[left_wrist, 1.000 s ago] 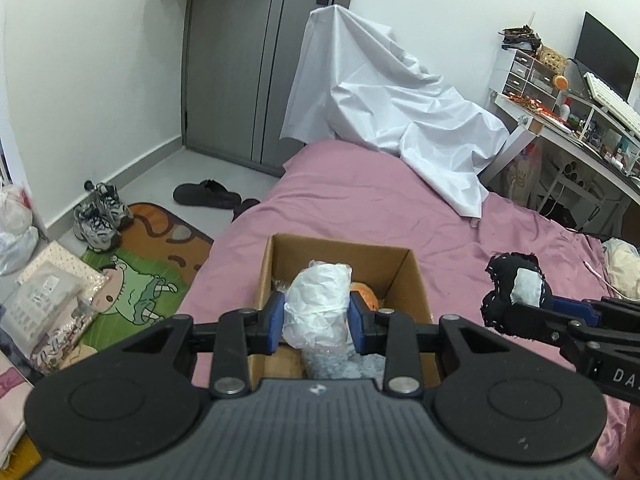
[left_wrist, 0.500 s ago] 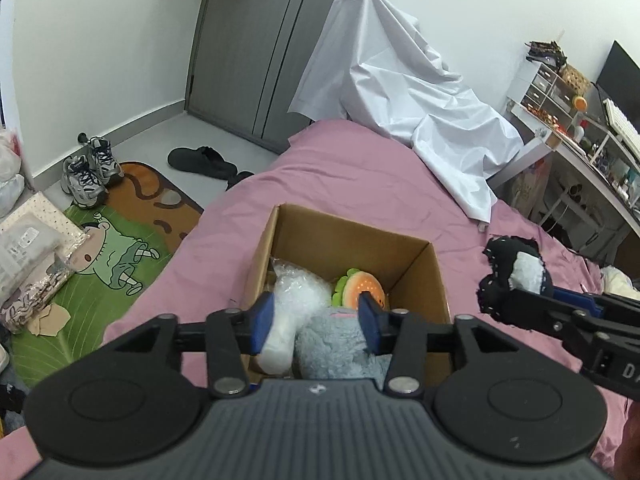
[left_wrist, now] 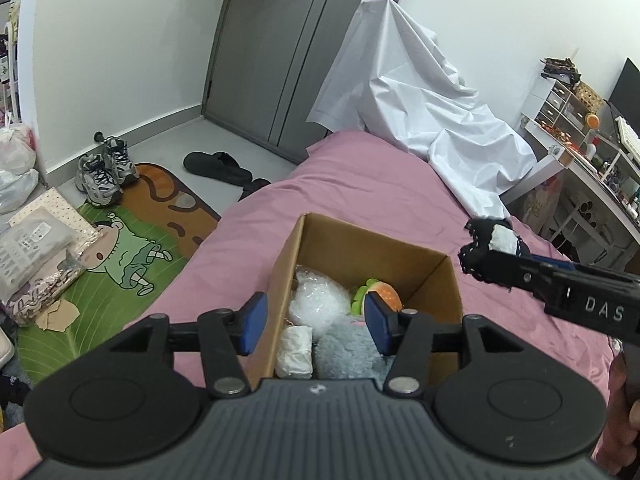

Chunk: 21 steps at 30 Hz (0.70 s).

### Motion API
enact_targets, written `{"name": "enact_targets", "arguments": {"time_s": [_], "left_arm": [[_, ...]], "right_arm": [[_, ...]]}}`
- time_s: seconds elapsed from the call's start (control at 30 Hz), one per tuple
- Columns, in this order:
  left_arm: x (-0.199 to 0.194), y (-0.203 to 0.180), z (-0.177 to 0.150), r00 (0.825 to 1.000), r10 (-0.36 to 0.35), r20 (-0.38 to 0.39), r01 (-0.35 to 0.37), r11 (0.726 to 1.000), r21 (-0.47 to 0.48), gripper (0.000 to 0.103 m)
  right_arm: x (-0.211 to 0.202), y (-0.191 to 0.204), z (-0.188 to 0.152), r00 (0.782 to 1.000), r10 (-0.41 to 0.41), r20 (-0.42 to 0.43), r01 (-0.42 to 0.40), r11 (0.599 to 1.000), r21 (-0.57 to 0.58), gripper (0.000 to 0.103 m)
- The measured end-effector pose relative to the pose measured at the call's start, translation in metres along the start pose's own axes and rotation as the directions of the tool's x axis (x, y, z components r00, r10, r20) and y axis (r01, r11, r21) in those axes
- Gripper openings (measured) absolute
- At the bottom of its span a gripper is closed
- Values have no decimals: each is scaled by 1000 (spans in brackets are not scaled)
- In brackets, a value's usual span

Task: Organize soft objects
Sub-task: 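Open the left tool to drop the white ball while right tool releases the black plush into the box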

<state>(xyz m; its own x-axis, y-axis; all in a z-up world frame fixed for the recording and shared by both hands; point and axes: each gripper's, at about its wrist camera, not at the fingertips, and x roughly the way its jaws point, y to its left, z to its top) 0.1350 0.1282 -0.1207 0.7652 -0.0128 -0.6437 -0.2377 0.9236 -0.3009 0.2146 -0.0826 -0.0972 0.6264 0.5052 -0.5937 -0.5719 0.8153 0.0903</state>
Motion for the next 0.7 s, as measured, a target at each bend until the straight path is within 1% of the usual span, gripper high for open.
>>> {"name": "enact_targets", "arguments": {"time_s": [0.13, 0.2, 0.47, 0.57, 0.7], "left_arm": [[-2, 0, 2, 1000, 8, 6, -8, 1000, 1, 54], [-4, -3, 2, 1000, 9, 12, -9, 1000, 3, 59], [-13, -12, 0, 1000, 22, 4, -22, 999, 24, 71], [-22, -15, -1, 999, 38, 7, -39, 999, 27, 78], [-34, -19, -1, 998, 56, 8, -56, 998, 36, 83]], "right_arm": [[-5, -6, -3, 1000, -11, 4, 11, 1000, 26, 47], [-8, -10, -6, 1000, -17, 2, 17, 999, 35, 48], [-25, -27, -15, 1000, -26, -4, 26, 995, 96, 50], [-34, -30, -16, 1000, -22, 0, 22, 994, 108, 54], [-44, -32, -16, 1000, 5, 11, -7, 993, 121, 59]]}}
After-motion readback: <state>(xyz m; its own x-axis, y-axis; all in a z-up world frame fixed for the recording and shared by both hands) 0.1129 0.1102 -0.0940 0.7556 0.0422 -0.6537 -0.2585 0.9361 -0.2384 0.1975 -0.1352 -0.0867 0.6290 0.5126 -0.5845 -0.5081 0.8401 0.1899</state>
